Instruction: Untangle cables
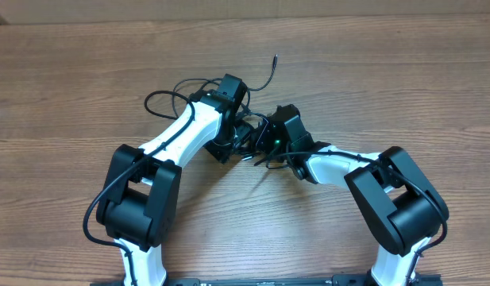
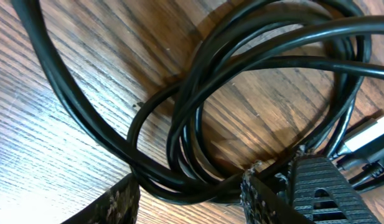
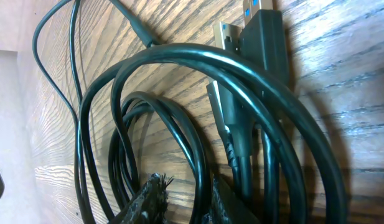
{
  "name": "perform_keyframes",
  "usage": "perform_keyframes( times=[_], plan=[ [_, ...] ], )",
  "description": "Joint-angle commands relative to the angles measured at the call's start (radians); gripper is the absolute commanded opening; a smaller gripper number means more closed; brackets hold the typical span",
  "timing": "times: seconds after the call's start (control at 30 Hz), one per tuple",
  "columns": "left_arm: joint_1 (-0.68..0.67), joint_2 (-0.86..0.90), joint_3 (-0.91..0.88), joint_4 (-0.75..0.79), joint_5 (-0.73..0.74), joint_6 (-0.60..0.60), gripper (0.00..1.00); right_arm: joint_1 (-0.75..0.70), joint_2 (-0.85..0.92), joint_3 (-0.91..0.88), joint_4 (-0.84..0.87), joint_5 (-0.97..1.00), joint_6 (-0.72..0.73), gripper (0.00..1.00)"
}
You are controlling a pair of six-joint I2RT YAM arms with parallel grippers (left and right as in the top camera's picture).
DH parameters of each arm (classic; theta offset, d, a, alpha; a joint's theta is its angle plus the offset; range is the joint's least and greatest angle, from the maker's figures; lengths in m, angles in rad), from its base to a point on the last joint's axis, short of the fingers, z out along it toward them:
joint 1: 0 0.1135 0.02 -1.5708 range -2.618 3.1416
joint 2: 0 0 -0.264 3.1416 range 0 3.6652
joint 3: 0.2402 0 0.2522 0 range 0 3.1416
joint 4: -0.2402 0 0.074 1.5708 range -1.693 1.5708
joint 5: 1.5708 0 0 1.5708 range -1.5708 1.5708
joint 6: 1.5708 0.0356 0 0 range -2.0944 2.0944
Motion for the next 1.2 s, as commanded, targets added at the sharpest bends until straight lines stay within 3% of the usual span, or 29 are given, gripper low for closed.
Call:
perform_keyframes(
  times=[0.0,0.27,0.43,0.63,0.8,1.17],
  plan=[
    [0.009,-0.019,-0.003,0.006,-0.016,0.0,0.52,0.009,0.02,0.002,-0.018,-0.013,0.007,0.24],
    [0.025,-0.019,-0.003,0.005,-0.014,-0.01,0.32,0.009,0.02,0.002,-0.022,-0.013,0.007,0.24],
    [0.034,-0.019,-0.003,0.013,-0.018,-0.005,0.27,0.009,0.02,0.002,-0.031,-0.012,0.007,0.24],
    [0.061,-0.019,-0.003,0.016,-0.017,0.021,0.15,0.009,0.02,0.002,-0.04,-0.012,0.007,0.24],
    [0.061,-0.018,-0.003,0.031,-0.018,0.02,0.14,0.009,0.02,0.002,-0.04,-0.012,0.007,0.24],
    [0.057,-0.017,-0.024,0.058,-0.018,0.02,0.22,0.009,0.02,0.002,-0.04,-0.012,0.007,0.24]
  ],
)
